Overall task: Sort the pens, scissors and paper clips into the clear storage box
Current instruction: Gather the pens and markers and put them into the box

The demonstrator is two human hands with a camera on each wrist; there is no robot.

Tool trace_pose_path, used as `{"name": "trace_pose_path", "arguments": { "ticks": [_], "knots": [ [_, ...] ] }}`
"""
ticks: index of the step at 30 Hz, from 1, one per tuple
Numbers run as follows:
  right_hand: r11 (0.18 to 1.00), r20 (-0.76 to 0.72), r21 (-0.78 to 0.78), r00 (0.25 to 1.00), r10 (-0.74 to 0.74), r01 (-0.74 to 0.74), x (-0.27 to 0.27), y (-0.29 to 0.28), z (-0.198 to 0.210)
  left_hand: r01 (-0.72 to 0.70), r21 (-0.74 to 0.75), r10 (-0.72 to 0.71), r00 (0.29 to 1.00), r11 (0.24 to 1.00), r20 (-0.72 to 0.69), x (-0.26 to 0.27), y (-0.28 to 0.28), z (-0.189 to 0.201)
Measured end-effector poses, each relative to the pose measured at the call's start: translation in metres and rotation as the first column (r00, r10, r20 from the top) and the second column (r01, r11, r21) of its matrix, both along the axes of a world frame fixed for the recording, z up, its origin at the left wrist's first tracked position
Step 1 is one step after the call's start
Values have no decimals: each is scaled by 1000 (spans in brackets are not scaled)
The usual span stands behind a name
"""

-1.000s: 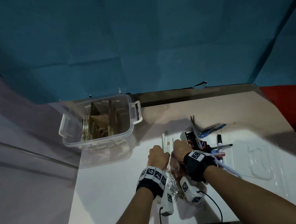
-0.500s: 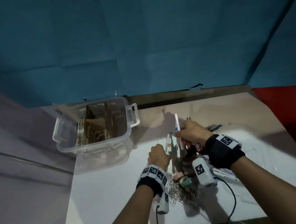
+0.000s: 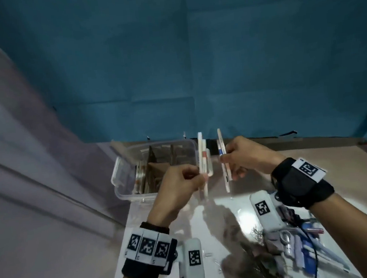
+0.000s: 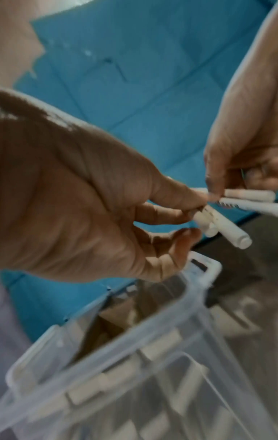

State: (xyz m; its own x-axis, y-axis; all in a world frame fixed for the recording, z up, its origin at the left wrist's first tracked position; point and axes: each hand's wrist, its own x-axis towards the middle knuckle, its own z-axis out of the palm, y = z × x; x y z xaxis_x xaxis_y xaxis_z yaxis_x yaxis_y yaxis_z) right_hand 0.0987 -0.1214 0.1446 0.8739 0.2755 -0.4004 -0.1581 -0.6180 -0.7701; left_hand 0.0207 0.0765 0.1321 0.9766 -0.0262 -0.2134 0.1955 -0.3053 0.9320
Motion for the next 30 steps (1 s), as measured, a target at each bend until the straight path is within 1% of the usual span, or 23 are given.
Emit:
{"name": "trace_pose_path", "arguments": {
  "ticks": [2, 3, 4, 5, 6, 8, 9, 11, 13, 15, 16, 19, 20, 23, 25, 26, 28, 30],
  "knots": [
    [998, 9, 30, 999, 47, -47, 7, 33, 3, -144, -79, 144, 990, 986, -2, 8, 30, 8],
    [996, 7, 48, 997, 71, -71, 10, 51, 3, -215, -85, 214, 977, 973, -17, 13, 48, 9],
    [993, 2, 75, 996, 94, -94, 13, 70, 1, -273, -61, 272, 962, 960, -22, 18, 66, 10],
    [988, -6, 104, 993, 118, -117, 15, 88, 0, -318, 6, 318, 948, 948, -11, 23, 84, 8],
    [981, -16, 137, 990, 142, -138, 17, 108, -1, -348, 122, 349, 937, 930, 17, 27, 103, 6],
    [969, -38, 200, 987, 156, -146, 25, 144, -7, -362, 358, 369, 928, 861, 51, 35, 132, 2],
    [965, -40, 221, 988, 152, -140, 30, 161, -9, -350, 431, 366, 929, 831, 49, 40, 142, -1],
    [969, -48, 217, 990, 133, -120, 40, 192, -17, -316, 519, 355, 934, 794, 24, 51, 153, -10],
    [978, -62, 161, 988, 143, -131, 46, 214, -28, -299, 556, 364, 932, 775, -7, 60, 157, -22],
    [985, -62, 83, 985, 159, -153, 47, 219, -37, -269, 620, 347, 938, 737, -6, 61, 156, -29],
    [985, -45, 43, 985, 169, -167, 47, 216, -39, -257, 642, 331, 943, 722, 5, 60, 155, -30],
    [983, 41, -10, 982, 183, -183, 49, 191, -36, -230, 659, 287, 958, 716, 22, 55, 150, -22],
    [985, 21, -2, 985, 170, -170, 50, 179, -33, -217, 664, 262, 964, 715, 32, 53, 146, -18],
    [981, -81, 134, 985, 150, -139, 46, 132, -23, -169, 645, 151, 985, 745, 83, 53, 124, -6],
    [978, -74, 167, 988, 136, -122, 39, 96, -15, -136, 621, 55, 987, 772, 148, 54, 90, -1],
    [979, -67, 171, 991, 120, -107, 34, 78, -11, -101, 590, 4, 987, 801, 164, 52, 68, 0],
    [981, -72, 185, 995, 66, -52, 23, 41, -7, -10, 502, -91, 980, 865, 175, 46, 19, 0],
    [989, -84, 145, 996, 29, -16, 10, 3, -10, 100, 435, -184, 971, 895, 156, 38, -27, -8]
  ]
}}
